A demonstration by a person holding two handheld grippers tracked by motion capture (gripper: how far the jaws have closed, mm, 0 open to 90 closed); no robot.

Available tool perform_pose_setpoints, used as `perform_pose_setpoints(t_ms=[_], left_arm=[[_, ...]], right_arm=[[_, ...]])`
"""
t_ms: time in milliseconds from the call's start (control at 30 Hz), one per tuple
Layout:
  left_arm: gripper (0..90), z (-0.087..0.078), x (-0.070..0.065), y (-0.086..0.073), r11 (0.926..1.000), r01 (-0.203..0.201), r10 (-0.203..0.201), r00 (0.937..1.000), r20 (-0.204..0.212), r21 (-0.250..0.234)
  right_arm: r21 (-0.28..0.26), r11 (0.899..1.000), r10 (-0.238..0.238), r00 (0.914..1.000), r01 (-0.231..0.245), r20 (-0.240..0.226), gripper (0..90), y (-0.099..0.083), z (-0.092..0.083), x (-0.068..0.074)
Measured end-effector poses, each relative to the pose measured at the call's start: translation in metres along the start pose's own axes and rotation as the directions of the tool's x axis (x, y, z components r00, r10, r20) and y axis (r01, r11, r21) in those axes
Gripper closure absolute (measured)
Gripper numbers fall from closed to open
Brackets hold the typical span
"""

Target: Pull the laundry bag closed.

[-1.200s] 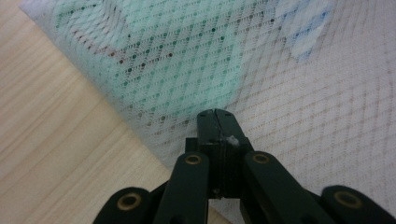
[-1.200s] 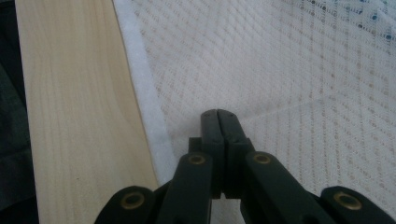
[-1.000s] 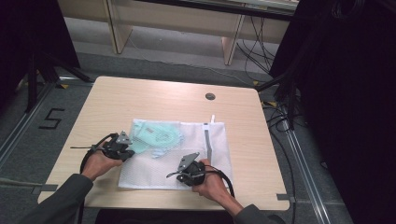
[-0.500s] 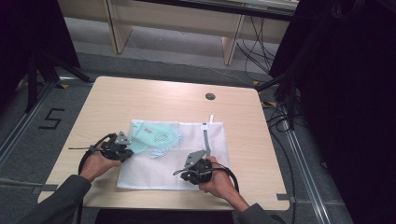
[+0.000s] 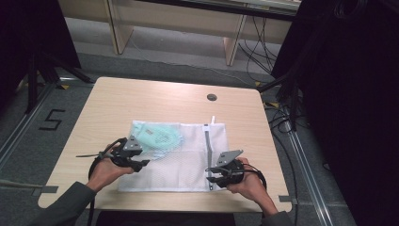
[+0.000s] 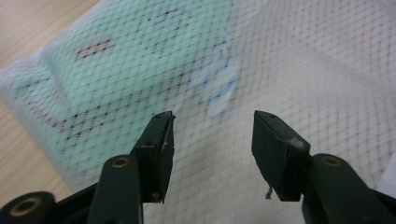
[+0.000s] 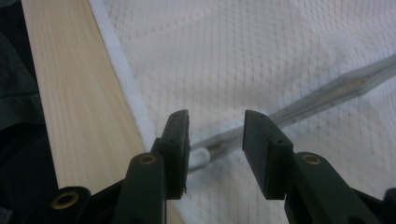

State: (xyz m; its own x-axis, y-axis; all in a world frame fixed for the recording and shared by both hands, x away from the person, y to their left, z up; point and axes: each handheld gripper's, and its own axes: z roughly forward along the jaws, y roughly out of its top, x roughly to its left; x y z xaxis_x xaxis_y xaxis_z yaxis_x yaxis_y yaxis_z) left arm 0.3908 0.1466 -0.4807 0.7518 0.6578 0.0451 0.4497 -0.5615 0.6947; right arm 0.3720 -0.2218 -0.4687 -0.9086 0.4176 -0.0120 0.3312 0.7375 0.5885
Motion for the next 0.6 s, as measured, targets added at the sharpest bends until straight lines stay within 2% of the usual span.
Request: perform_pose_setpoints(t_ms=[100,133,167,200,233,333,400,433,467,600], left_arm=[[44.7,0.0,-0.005,0.002,0.9999,0.011,-0.011,0.9998,0.015,-0.005],[43.6,0.001,-0.007,0.002,0.9998,0.016,-0.015,0.9997,0.021,-0.01],[42.5,0.001,-0.01,0.003,0.9997,0.021,-0.021,0.9993,0.032,-0.012],[41.6,0.001,-0.013,0.003,0.9998,0.019,-0.018,0.9991,0.038,-0.01],[41.1,0.001,-0.016,0.004,0.9997,0.02,-0.019,0.9986,0.05,-0.015],[39.3,0.003,-0.026,0.007,0.9998,0.015,-0.014,0.9968,0.079,-0.013],[38.6,0.005,-0.033,0.007,1.0,-0.001,0.001,0.9953,0.097,-0.004],[38.3,0.006,-0.035,0.008,1.0,-0.01,0.01,0.995,0.099,0.001],[38.0,0.007,-0.038,0.008,0.9999,-0.017,0.016,0.9938,0.11,0.003],[37.0,0.009,-0.042,0.009,0.9992,-0.04,0.039,0.9916,0.123,0.005]], right_arm=[[0.001,1.0,-0.003,0.9999,0.003,-0.015,58.8,-0.006,-0.001,0.0],[0.02,1.0,0.002,0.9997,-0.001,-0.025,58.2,-0.007,-0.002,-0.001],[0.007,1.0,-0.018,0.9996,0.018,-0.023,58.0,-0.008,-0.001,-0.002],[0.019,1.0,-0.006,0.9994,0.007,-0.033,57.6,-0.008,-0.001,-0.001],[0.016,0.999,-0.028,0.9983,0.029,-0.05,57.3,-0.008,0.0,-0.003],[0.029,0.999,-0.025,0.9975,0.027,-0.066,57.2,-0.009,0.002,-0.001],[0.03,0.998,-0.057,0.9949,0.06,-0.083,57.0,-0.008,0.006,-0.001],[0.037,0.998,-0.053,0.9942,0.057,-0.093,56.9,-0.008,0.007,-0.001],[0.05,0.998,-0.027,0.9952,0.032,-0.094,56.9,-0.008,0.007,0.001],[0.064,0.997,-0.031,0.9942,0.038,-0.103,55.6,-0.007,0.011,0.001]])
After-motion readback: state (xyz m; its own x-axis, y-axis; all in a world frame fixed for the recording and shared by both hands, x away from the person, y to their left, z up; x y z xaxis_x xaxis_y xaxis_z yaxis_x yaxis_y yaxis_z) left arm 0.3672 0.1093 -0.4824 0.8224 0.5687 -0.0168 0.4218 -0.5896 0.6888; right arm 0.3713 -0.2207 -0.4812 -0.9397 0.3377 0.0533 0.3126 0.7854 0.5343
